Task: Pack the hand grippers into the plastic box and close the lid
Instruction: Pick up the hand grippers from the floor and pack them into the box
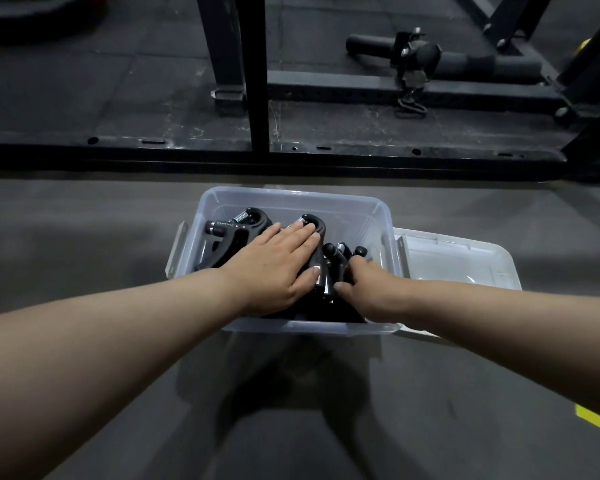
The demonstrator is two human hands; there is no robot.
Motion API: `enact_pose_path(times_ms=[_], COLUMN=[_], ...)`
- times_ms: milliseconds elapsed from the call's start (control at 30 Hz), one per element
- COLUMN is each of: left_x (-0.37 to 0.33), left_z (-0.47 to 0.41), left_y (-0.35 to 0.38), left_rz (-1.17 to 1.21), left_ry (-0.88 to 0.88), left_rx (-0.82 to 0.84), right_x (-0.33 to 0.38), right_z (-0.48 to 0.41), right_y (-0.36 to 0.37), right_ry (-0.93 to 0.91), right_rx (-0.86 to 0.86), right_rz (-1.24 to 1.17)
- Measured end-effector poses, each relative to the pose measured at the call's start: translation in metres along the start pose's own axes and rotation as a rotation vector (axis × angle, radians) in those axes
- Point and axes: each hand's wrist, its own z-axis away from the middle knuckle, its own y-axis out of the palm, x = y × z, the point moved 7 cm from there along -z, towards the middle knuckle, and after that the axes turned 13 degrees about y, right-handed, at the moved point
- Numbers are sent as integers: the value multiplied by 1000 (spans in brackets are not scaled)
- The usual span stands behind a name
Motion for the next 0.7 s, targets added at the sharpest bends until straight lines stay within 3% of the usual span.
enact_pose_path(times_ms=[133,300,367,567,633,700], left_x=[0,4,5,9,11,14], left_z=[0,11,16,18,22,29], left_y=[0,-3,-3,-3,-2,-4], left_rz=[1,-50,-52,-47,-40,-51], left_ry=[5,-54,-51,-38,-58,-88], left_rx=[-3,-53,-58,-75,-83,-90], right_x=[17,27,18,5,8,11], right_z=[4,-9,-14,-7,-7,-8], right_y=[-20,-82,-64,-18,-23,-29], right_ry=[-171,-331,-340,-375,-342,-344], right_rx=[15,-345,-231,-177,-104,-138], right_rz=[243,742,912,925,834,721])
